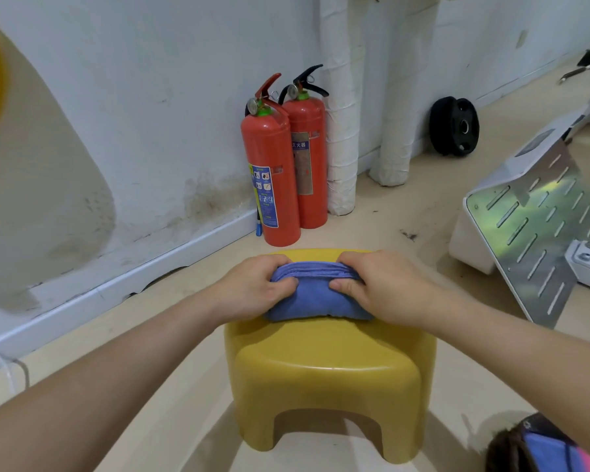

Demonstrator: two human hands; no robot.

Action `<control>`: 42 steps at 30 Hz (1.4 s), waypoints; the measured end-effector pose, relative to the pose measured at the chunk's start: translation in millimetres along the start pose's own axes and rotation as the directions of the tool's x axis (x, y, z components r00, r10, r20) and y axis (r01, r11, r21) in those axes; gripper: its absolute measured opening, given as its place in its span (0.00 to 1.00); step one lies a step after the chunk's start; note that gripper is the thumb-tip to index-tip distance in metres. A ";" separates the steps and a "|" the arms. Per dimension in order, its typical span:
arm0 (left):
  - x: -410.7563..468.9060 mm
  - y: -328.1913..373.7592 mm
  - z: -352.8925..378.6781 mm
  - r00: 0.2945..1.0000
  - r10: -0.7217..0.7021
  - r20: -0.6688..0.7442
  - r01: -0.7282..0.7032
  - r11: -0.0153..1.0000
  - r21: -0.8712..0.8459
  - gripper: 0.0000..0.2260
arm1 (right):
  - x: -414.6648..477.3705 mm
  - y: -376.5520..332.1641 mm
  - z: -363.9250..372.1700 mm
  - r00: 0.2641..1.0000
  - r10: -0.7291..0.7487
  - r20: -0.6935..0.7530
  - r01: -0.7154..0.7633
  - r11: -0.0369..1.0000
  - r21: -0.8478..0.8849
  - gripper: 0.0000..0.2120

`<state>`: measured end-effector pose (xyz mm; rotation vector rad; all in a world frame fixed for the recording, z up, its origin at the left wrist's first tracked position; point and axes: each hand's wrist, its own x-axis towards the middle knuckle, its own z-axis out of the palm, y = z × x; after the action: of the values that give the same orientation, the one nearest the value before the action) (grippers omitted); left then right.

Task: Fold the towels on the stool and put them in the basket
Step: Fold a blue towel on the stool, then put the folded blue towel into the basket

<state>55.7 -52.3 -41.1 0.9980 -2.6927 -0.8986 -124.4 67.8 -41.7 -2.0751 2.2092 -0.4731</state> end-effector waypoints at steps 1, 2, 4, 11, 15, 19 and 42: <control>2.8 -1.7 0.6 1.000 -0.007 -0.016 0.007 1.000 -0.012 0.05 | 3.0 1.5 1.4 0.999 0.029 0.011 -0.030 0.999 0.044 0.12; 5.5 -3.4 1.1 0.999 -0.018 -0.030 0.017 1.000 -0.026 0.06 | 5.7 3.3 3.3 0.998 0.063 0.022 -0.064 0.994 0.092 0.12; 10.5 -5.8 2.0 0.998 -0.031 -0.046 0.029 0.999 -0.042 0.06 | 9.9 6.4 5.8 0.993 0.110 0.034 -0.114 0.979 0.169 0.11; 26.0 -8.0 5.2 0.993 0.030 -0.113 -0.014 0.990 0.141 0.08 | 22.7 19.5 8.8 0.953 0.273 0.129 -0.301 0.895 0.329 0.19; 31.4 -9.3 5.6 0.994 0.056 -0.096 -0.035 0.977 0.211 0.09 | 29.2 22.9 0.2 0.900 0.298 0.318 -0.391 0.875 0.286 0.26; 33.6 -10.3 2.9 0.998 0.044 -0.055 -0.032 0.978 0.205 0.09 | 33.5 22.4 -6.0 0.856 0.317 0.408 -0.440 0.861 0.254 0.25; 31.0 95.2 22.8 0.975 0.221 0.017 -0.131 0.635 -0.761 0.08 | -71.1 51.9 -116.8 0.794 0.298 0.530 -0.574 0.654 0.493 0.25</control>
<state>-27.9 -3.3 -7.2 0.4747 -2.0312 -1.8435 -198.9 159.8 44.0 -1.0920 1.8448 -0.5690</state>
